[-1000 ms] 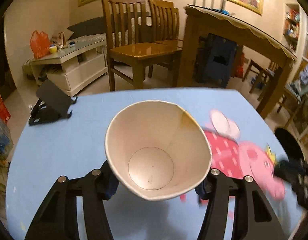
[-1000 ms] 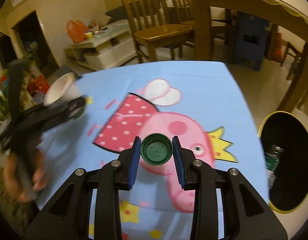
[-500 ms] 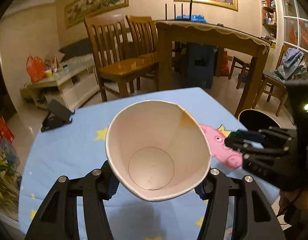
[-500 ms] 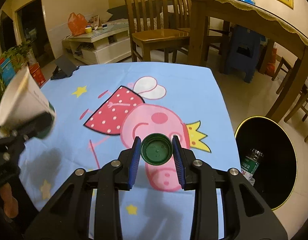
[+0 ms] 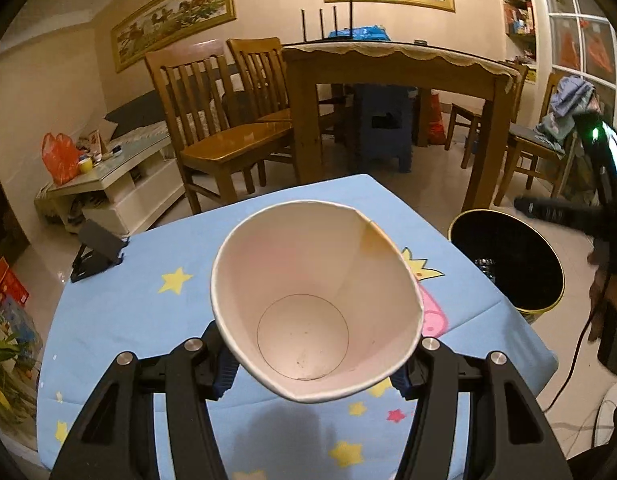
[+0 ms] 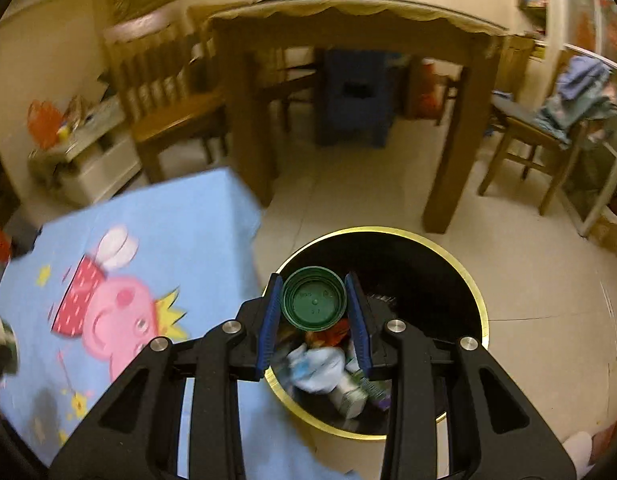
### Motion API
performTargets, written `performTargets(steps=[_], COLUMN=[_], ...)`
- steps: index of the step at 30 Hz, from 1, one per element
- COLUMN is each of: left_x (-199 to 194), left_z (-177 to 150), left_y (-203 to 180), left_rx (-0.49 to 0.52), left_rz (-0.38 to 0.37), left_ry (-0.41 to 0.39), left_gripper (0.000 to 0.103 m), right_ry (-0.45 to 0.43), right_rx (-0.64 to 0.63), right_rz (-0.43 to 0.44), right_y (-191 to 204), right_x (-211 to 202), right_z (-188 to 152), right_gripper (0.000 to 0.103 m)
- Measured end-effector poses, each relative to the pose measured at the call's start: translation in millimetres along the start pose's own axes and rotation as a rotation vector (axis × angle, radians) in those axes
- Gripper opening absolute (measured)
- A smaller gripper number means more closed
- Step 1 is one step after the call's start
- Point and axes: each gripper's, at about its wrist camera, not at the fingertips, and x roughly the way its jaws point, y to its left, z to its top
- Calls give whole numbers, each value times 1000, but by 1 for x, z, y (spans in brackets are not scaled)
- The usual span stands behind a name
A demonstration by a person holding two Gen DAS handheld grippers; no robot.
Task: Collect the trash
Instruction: 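Carry the bottle cap and paper cup to the bin and open both tools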
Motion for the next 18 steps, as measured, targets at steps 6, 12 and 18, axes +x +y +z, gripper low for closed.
performTargets(steps=[6,12,18], left_x=[11,28,59], left_z=[7,18,41], left_y=[-26,-61,-102], left_rx=[26,72,104], left_rz=[-41,-102,-189], left_ry=[9,16,48], left_gripper=[57,57,58], right_ry=[112,63,8], right_rx=[112,114,137], right_rz=[-85,-99,-170], right_y=[-38,-41,-56], right_x=[46,34,14], right_z=[-4,-5,4], right_gripper=[69,84,95])
